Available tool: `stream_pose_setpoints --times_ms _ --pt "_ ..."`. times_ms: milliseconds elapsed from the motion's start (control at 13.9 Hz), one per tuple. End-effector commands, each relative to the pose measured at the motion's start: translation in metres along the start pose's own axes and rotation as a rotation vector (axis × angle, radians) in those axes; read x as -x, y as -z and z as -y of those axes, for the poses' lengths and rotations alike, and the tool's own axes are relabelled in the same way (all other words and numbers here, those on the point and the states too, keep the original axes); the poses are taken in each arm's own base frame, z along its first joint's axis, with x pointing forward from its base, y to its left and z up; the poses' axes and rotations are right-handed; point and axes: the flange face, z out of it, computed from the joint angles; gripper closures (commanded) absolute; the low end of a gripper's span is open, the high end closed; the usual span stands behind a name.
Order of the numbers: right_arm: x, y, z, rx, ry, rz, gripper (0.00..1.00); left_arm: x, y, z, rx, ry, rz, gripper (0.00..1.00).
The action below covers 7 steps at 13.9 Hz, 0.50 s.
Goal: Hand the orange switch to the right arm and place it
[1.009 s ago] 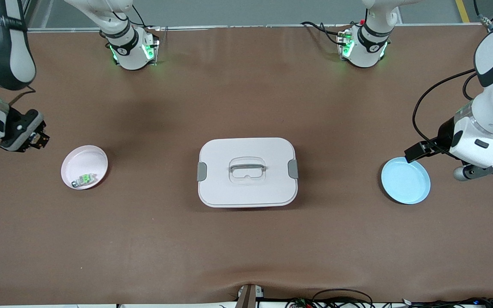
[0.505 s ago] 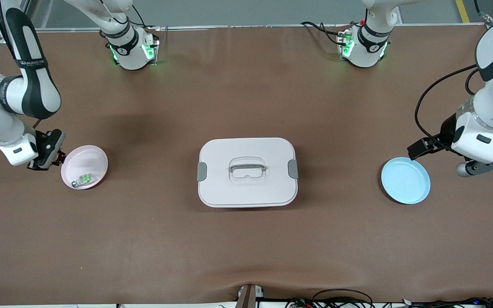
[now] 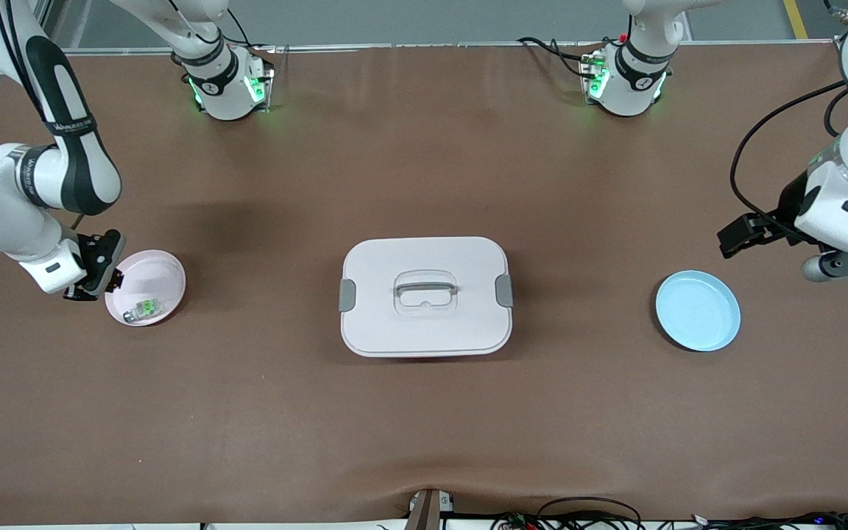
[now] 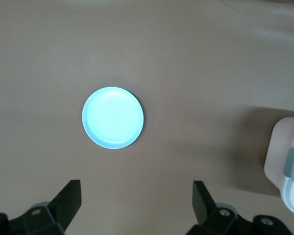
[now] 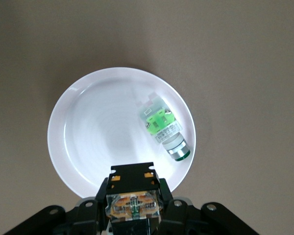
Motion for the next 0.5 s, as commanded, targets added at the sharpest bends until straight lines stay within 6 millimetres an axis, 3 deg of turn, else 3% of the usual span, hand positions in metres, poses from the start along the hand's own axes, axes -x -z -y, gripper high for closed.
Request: stream_pose_setpoints --times_ms 0,216,432 --pt "-0.005 -0.009 0.012 0.028 0.033 0.003 0.87 0.015 0.017 0.013 -0.033 -0.051 0.007 0.00" --pt "-0.008 -0.024 0.023 0.057 0.037 -0.006 0.87 0.027 0.028 0.014 -0.035 -0.130 0.012 0.00" --pt "-0.009 -0.037 0.033 0.036 0.038 -0.009 0.87 0.050 0.025 0.026 0.007 -0.153 0.045 0.00"
